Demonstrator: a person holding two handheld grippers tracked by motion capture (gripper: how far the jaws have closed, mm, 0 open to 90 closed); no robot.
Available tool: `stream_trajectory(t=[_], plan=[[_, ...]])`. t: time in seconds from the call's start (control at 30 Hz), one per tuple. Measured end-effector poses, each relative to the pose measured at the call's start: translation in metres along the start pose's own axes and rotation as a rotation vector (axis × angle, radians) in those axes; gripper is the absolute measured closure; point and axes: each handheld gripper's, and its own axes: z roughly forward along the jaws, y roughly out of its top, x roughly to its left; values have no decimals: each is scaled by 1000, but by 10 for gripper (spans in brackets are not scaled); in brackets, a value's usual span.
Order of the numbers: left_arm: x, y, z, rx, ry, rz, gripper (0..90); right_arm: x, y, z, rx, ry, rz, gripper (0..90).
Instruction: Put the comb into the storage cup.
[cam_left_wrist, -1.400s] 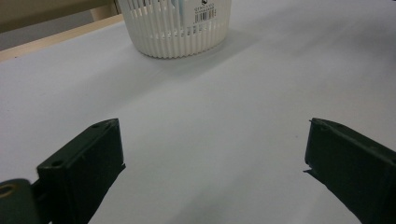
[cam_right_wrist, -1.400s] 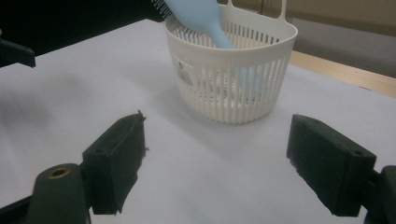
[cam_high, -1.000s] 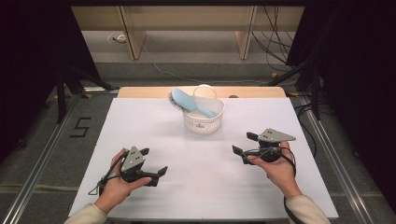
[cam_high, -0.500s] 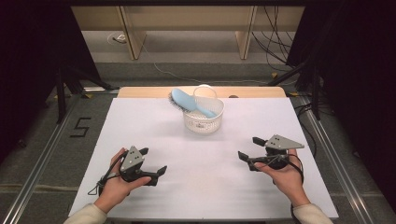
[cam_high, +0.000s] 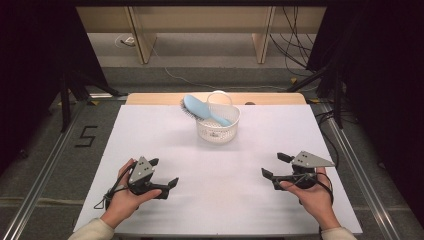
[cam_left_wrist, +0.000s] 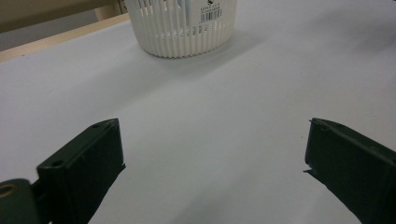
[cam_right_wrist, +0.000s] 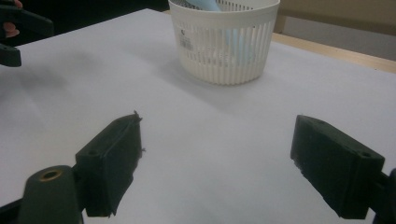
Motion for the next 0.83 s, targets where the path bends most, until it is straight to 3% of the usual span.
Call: stream_trajectory(t=[0.37,0.83], plan=[[-1,0,0,1,-1,1,38,3,-13,-10,15,-6,7,174],[-2,1,1,0,-6,10,38,4,-15,-8,25,-9,6,172]])
